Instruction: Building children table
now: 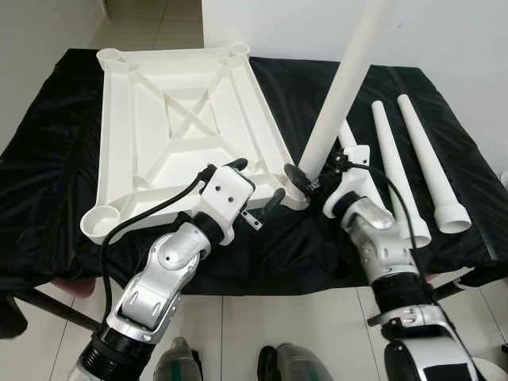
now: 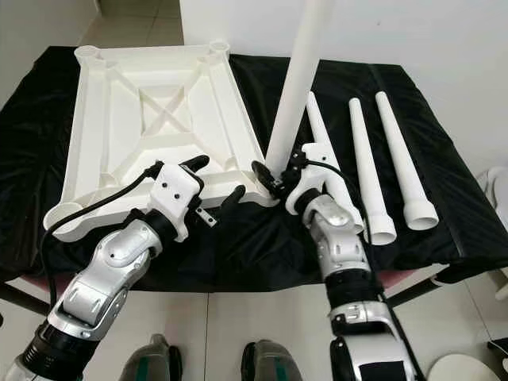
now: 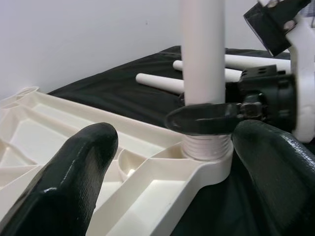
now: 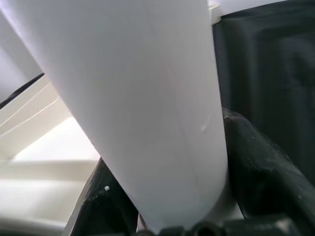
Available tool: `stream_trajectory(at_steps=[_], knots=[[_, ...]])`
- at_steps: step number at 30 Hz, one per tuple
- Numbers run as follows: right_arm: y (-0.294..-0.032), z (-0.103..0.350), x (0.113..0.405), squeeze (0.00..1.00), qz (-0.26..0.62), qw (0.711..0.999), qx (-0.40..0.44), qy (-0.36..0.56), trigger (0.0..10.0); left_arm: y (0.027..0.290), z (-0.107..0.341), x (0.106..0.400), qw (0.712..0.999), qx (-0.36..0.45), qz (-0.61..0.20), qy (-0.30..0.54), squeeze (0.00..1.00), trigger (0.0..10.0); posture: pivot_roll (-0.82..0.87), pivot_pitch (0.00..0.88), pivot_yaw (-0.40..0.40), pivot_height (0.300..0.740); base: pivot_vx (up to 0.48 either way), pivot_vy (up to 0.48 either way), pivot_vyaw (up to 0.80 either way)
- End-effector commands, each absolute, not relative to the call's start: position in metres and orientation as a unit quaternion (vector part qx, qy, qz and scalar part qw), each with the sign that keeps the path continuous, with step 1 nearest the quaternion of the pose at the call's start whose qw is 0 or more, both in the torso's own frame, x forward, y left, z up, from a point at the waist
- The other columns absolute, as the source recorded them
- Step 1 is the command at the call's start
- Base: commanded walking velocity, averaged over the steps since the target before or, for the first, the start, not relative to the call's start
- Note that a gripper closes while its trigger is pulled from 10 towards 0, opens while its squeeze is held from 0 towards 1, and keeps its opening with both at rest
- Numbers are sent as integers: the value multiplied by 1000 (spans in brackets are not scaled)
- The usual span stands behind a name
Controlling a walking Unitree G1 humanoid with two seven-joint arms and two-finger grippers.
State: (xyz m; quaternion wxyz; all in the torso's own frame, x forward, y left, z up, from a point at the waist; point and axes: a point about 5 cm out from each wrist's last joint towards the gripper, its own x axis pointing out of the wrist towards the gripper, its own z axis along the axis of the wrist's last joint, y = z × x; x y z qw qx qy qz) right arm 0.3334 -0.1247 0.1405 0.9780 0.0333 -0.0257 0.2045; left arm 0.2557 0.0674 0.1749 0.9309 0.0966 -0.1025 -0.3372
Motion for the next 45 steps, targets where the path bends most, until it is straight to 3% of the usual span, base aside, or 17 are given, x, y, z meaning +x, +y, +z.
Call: stream_trajectory(at_steps=[1, 8, 18, 19, 28, 29, 37, 44, 45], knots=[[-127, 138, 336, 0, 110, 991, 71, -18, 10000, 62, 174, 252, 918, 95, -372, -97, 0, 10000, -68, 54, -23, 740, 0, 0, 0], [-124, 135, 333, 0, 9, 999, 45, -11, 10000, 61, 174, 252, 918, 95, -373, -96, 0, 10000, -63, 53, -26, 740, 0, 0, 0], [-116, 137, 329, 0, 11, 999, 46, -15, 10000, 61, 175, 252, 920, 90, -369, -99, 0, 10000, -59, 51, -31, 740, 0, 0, 0], [-118, 139, 330, 1000, 23, 998, 53, -21, 10000, 61, 175, 252, 920, 90, -369, -98, 0, 10000, -58, 53, -31, 740, 0, 0, 0], [-126, 150, 334, 1000, 62, 995, 52, -51, 10000, 62, 175, 251, 920, 89, -369, -98, 0, 10000, -58, 54, -38, 740, 0, 0, 0], [-129, 152, 335, 0, 88, 993, 51, -52, 10000, 62, 175, 251, 920, 89, -369, -98, 0, 10000, -57, 54, -40, 740, 0, 0, 0], [-135, 154, 341, 0, 228, 973, 21, -41, 10000, 61, 175, 252, 920, 89, -370, -98, 0, 10000, -58, 51, -38, 740, 0, 0, 0], [-143, 155, 347, 0, 297, 954, -28, -31, 10000, 61, 176, 252, 919, 90, -371, -98, 0, 10000, -53, 46, -35, 740, 0, 0, 0], [-147, 155, 349, 0, 316, 947, -48, -25, 8902, 61, 176, 252, 919, 91, -372, -99, 0, 10000, -50, 43, -38, 740, 0, 0, 0]])
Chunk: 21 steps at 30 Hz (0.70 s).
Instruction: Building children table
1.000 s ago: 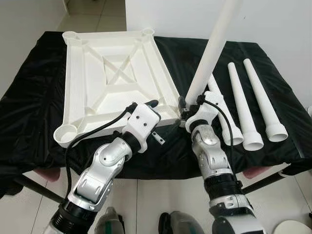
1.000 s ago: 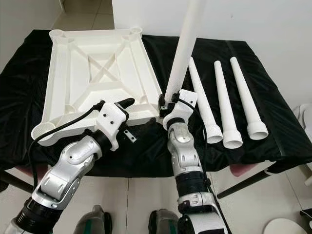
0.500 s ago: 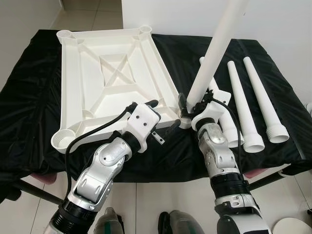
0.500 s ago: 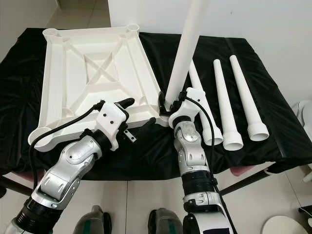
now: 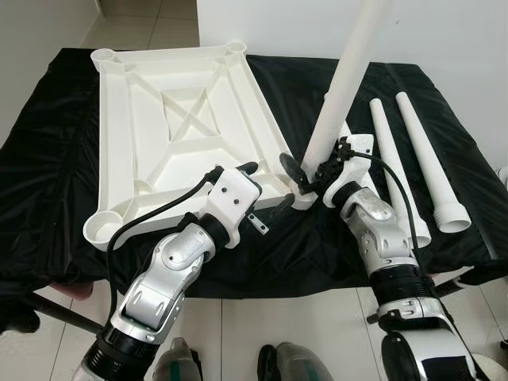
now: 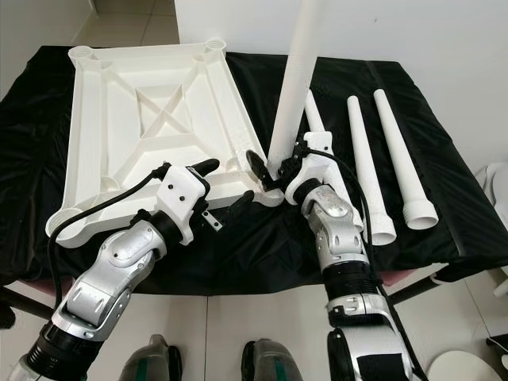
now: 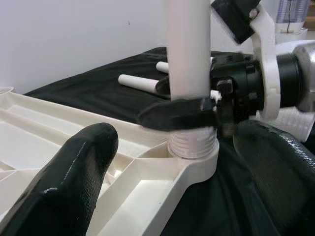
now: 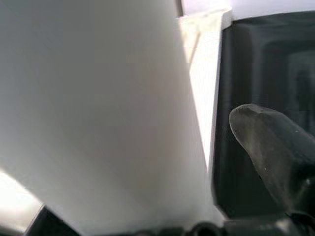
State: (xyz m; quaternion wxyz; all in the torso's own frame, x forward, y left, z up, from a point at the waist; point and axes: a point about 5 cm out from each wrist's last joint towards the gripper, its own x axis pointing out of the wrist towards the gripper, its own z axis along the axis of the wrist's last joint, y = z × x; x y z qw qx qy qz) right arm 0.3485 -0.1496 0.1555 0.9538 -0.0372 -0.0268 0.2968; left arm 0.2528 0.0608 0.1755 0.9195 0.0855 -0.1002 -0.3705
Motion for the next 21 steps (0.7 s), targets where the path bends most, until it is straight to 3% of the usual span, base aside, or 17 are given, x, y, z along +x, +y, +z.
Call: stream_trajectory(at_steps=[1, 3, 4, 5, 8, 9, 19, 20, 21], knots=[[-147, 155, 349, 0, 316, 947, -48, -25, 8902, 61, 176, 252, 919, 91, -372, -99, 0, 10000, -50, 43, -38, 740, 0, 0, 0], [-149, 154, 351, 0, 331, 942, -57, -15, 8588, 61, 176, 252, 918, 92, -372, -99, 0, 10000, -47, 40, -40, 740, 0, 0, 0], [-152, 152, 351, 0, 345, 936, -67, -8, 4353, 61, 176, 252, 919, 92, -371, -100, 0, 10000, -45, 38, -42, 740, 0, 0, 0], [-155, 150, 350, 0, 353, 933, -77, 0, 1294, 61, 176, 252, 919, 92, -371, -100, 0, 10000, -44, 35, -42, 740, 0, 0, 0], [-157, 148, 350, 0, 356, 931, -83, 4, 1294, 61, 176, 252, 919, 92, -370, -101, 0, 10000, -44, 35, -42, 740, 0, 0, 0], [-161, 148, 350, 0, 362, 928, -83, 7, 0, 61, 177, 252, 919, 92, -370, -100, 0, 10000, -43, 34, -43, 740, 0, 0, 0], [-167, 143, 348, 0, 372, 926, -62, 14, 0, 60, 176, 252, 917, 93, -375, -101, 0, 10000, -52, 23, -38, 740, 0, 0, 0], [-166, 142, 348, 0, 363, 931, -48, 13, 10000, 60, 176, 252, 916, 93, -377, -101, 0, 10000, -53, 22, -39, 740, 0, 0, 0], [-166, 142, 348, 0, 363, 931, -48, 13, 10000, 60, 176, 252, 916, 93, -377, -101, 0, 10000, -53, 22, -39, 740, 0, 0, 0]])
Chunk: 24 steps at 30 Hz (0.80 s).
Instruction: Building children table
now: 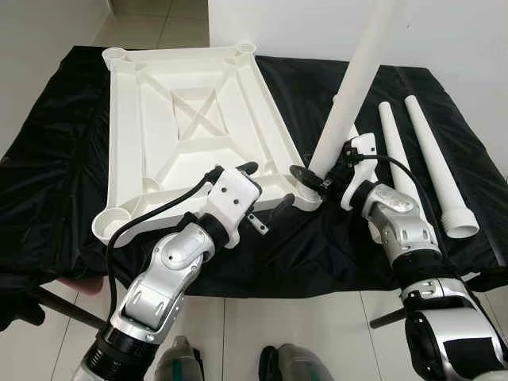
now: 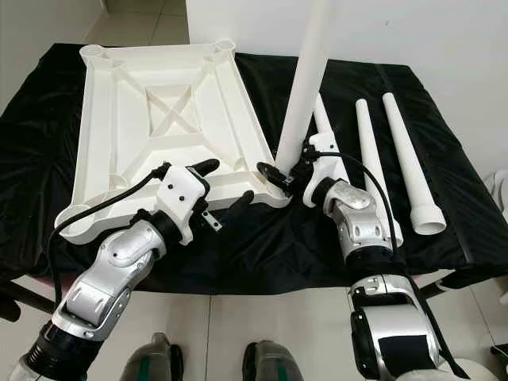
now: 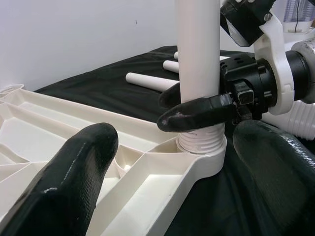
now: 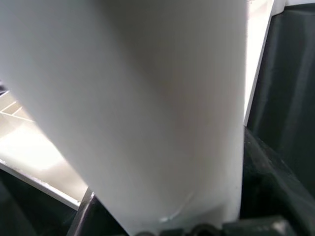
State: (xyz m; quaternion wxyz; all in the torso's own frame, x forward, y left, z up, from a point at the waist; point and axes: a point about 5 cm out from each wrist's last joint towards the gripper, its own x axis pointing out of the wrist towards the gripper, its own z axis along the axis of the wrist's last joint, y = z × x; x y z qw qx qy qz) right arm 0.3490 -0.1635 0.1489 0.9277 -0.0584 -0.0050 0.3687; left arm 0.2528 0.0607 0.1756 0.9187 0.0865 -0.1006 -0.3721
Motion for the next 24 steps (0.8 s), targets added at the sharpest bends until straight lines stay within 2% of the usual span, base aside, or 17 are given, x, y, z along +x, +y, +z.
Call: stream_trajectory(at_steps=[1, 5, 7, 11, 13, 14, 16, 18, 20, 24], knots=[[-163, 141, 348, 0, 360, 932, -32, 16, 10000, 60, 176, 251, 916, 93, -378, -100, 0, 10000, -53, 20, -40, 740, 0, 0, 0], [-161, 140, 347, 0, 358, 933, -21, 18, 10000, 59, 175, 251, 916, 93, -378, -100, 0, 10000, -53, 20, -40, 740, 0, 0, 0], [-143, 145, 345, 0, 319, 947, 25, -3, 10000, 58, 174, 250, 915, 92, -379, -98, 0, 10000, -49, 13, -50, 740, 0, 0, 0], [-135, 150, 344, 0, 290, 956, 39, -20, 10000, 58, 174, 250, 915, 92, -379, -98, 0, 10000, -47, 7, -54, 740, 0, 0, 0], [-126, 158, 346, 0, 224, 973, 39, -39, 10000, 58, 173, 250, 916, 91, -379, -98, 0, 10000, -48, 0, -56, 740, 0, 0, 0], [-126, 158, 346, 0, 224, 973, 39, -39, 10000, 58, 173, 250, 916, 91, -379, -98, 0, 10000, -48, 0, -56, 740, 0, 0, 0], [-122, 160, 349, 0, 139, 988, 54, -34, 10000, 58, 172, 249, 916, 91, -379, -97, 0, 10000, -48, 0, -56, 740, 0, 0, 0], [-122, 160, 349, 0, 139, 988, 54, -34, 10000, 58, 172, 249, 916, 91, -379, -97, 0, 10000, -48, 0, -56, 740, 0, 0, 0], [-117, 160, 349, 0, 58, 996, 53, -35, 10000, 57, 172, 250, 915, 91, -381, -98, 0, 10000, -45, 0, -56, 740, 0, 0, 0], [-112, 159, 345, 0, 7, 998, 50, -34, 10000, 57, 173, 250, 915, 92, -381, -99, 0, 10000, -39, 0, -57, 740, 0, 0, 0]])
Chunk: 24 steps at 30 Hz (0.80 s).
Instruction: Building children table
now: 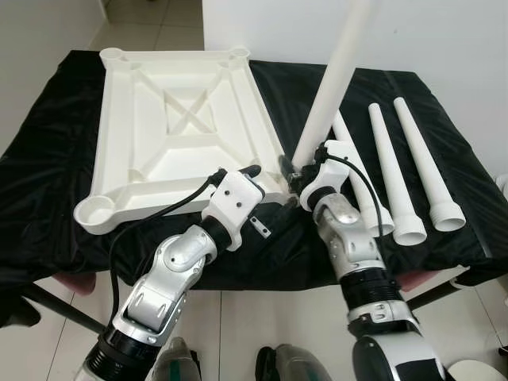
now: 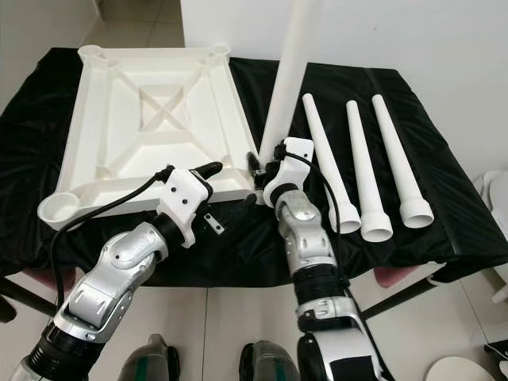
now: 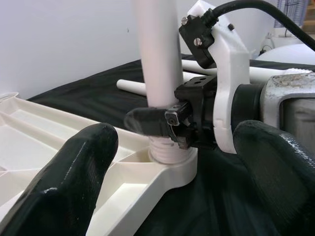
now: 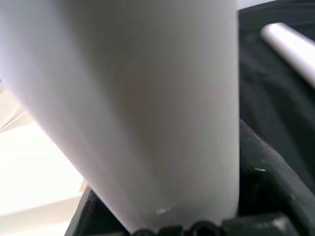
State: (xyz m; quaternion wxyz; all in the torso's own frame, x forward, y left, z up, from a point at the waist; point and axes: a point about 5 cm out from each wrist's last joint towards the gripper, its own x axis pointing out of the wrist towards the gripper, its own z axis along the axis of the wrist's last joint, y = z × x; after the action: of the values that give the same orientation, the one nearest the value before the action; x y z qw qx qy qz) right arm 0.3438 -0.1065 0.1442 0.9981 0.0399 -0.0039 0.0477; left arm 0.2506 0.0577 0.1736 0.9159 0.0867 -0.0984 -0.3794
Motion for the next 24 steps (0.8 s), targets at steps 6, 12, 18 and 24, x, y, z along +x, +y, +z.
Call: stream_trajectory(at_steps=[6, 12, 18, 24], knots=[[-124, 164, 345, 0, -57, 997, 41, -43, 10000, 58, 173, 250, 915, 94, -380, -99, 0, 10000, -37, 0, -58, 740, 0, 0, 0], [-133, 165, 347, 0, -86, 995, 35, -41, 10000, 58, 173, 251, 915, 94, -379, -100, 0, 10000, -37, 0, -58, 740, 0, 0, 0], [-133, 165, 347, 1000, -81, 995, 39, -43, 10000, 58, 173, 250, 915, 94, -379, -99, 0, 10000, -39, 0, -57, 740, 0, 0, 0], [-133, 169, 347, 1000, -19, 997, 53, -55, 10000, 57, 172, 250, 916, 92, -379, -97, 0, 10000, -49, 2, -55, 740, 0, 0, 0]])
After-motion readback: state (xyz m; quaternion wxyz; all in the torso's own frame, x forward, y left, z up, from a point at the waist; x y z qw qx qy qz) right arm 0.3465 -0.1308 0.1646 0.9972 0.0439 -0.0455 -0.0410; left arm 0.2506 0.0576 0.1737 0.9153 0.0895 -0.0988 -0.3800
